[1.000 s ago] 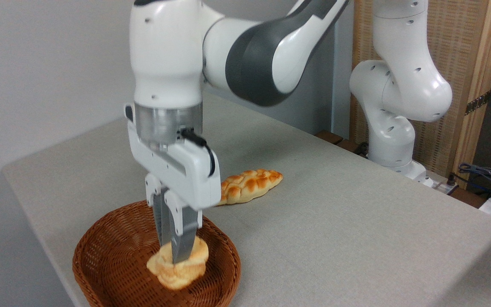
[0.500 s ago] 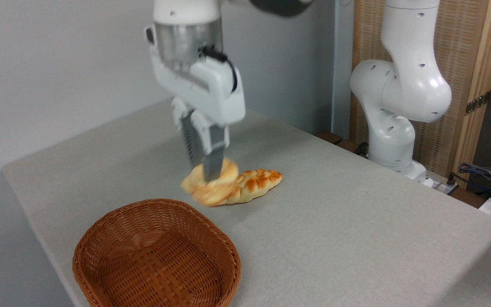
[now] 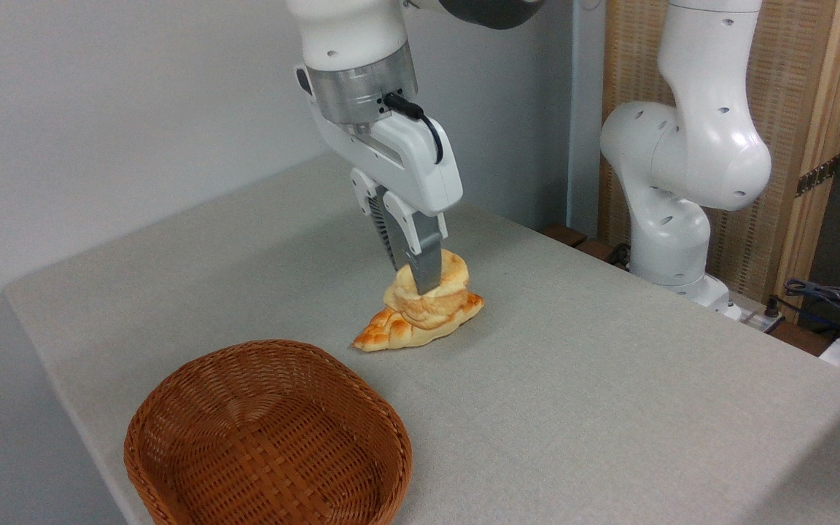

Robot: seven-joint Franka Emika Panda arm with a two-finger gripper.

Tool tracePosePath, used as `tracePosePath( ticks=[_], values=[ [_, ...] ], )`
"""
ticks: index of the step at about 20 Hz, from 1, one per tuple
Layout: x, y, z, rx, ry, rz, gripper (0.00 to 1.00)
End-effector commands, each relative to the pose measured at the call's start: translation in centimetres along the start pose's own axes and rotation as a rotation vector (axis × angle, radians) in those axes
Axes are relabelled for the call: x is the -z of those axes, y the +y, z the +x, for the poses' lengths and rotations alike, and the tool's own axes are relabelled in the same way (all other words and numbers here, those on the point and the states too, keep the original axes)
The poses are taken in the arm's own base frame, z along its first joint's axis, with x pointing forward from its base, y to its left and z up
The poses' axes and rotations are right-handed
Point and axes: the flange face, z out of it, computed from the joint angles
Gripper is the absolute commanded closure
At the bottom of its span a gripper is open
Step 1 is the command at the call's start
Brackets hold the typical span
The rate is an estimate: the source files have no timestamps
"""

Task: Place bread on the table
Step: 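Lower the bun onto the table beside the braided roll and release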

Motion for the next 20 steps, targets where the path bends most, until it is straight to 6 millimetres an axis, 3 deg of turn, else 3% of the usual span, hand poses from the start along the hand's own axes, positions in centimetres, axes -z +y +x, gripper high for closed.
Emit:
tracePosePath(
  ticks=[1, 14, 20],
  values=[
    [0.5, 0.1, -0.5, -0.012, -0.023, 0.03, 0.0],
    [1.0, -0.1, -0.3, -0.011, -0.017, 0.041, 0.0],
    [3.0, -0.6, 0.5, 0.021, 0.063, 0.037, 0.0]
  ],
)
